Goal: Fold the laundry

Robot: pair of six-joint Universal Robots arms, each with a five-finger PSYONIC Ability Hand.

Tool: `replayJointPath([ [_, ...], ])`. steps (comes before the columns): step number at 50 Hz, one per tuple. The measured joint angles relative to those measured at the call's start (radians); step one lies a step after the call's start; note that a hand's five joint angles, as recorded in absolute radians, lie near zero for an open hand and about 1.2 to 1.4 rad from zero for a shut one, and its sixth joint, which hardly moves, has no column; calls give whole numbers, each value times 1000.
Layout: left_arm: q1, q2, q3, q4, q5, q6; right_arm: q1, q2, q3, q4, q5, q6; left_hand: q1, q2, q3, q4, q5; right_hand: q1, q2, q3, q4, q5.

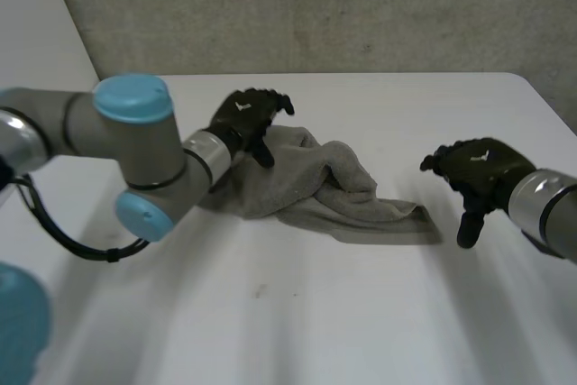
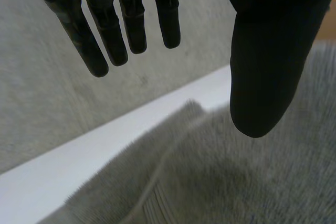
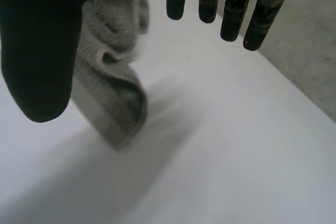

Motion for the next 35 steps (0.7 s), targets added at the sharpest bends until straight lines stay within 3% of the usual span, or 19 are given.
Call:
replayJointPath([
  [6, -14, -180, 163, -43, -2, 90, -2, 5, 88, -87, -17, -3, 135, 129, 129, 116, 114, 0, 0, 0, 0, 0],
  [10, -16, -212, 196, -62, -9, 121, -9, 7, 96, -105, -18, -3, 444, 448, 447, 447, 429, 0, 0, 0, 0, 0],
  [14, -17, -208, 196, -68, -12, 131, -17, 13, 92, -114, -17, -2, 530, 545, 544, 542, 533, 0, 0, 0, 0, 0],
  [16, -18, -173, 175, -73, -14, 137, -27, 27, 80, -129, -16, 2, 641, 693, 687, 690, 668, 0, 0, 0, 0, 0],
  [26, -19, -19, 66, -94, -21, 143, -52, 75, 24, -156, -16, 119, 666, 750, 756, 760, 714, 0, 0, 0, 0, 0],
  [27, -18, 73, 3, -109, -35, 157, -58, 91, -9, -155, -29, 222, 666, 752, 759, 761, 714, 0, 0, 0, 0, 0],
  [35, -18, 344, -177, -131, -78, 188, -39, 165, -115, -131, -152, 433, 675, 753, 762, 764, 729, 0, 0, 0, 0, 0],
])
